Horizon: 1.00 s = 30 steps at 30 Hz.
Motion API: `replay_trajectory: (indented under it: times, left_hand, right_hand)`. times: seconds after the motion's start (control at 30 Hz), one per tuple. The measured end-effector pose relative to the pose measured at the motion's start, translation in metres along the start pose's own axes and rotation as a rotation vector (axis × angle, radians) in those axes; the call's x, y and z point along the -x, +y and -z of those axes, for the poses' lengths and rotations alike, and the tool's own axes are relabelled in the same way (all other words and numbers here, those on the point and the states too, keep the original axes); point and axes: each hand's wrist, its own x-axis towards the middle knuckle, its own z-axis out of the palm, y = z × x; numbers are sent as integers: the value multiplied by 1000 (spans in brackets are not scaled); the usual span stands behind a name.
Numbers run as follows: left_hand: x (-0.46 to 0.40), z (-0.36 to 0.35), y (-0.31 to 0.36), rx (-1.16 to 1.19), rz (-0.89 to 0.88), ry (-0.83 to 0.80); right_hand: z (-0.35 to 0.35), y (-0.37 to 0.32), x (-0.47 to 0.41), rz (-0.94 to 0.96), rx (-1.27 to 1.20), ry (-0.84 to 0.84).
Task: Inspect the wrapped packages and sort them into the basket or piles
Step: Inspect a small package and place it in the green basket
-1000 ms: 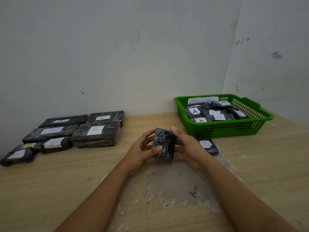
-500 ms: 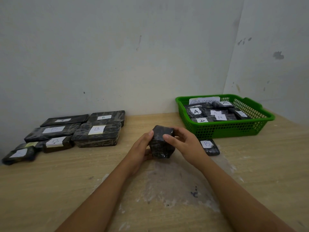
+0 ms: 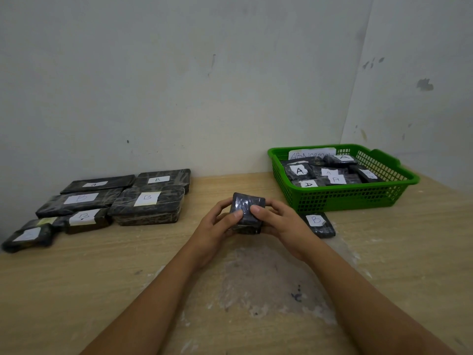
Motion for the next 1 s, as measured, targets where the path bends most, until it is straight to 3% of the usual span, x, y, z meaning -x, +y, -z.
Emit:
replay_trajectory:
  times: [0.5,0.87,1.0]
  left_hand:
    - [-4,0,-2,-1,-53,60]
    - [1,-1,1,103,-8,-65]
    - [-1,-3,1,83,-37,-21]
  right_hand:
    - [-6,6,1,31,72,-23]
    - [-6,6,-2,150,71,99]
    - [-4,5,0,109,60,66]
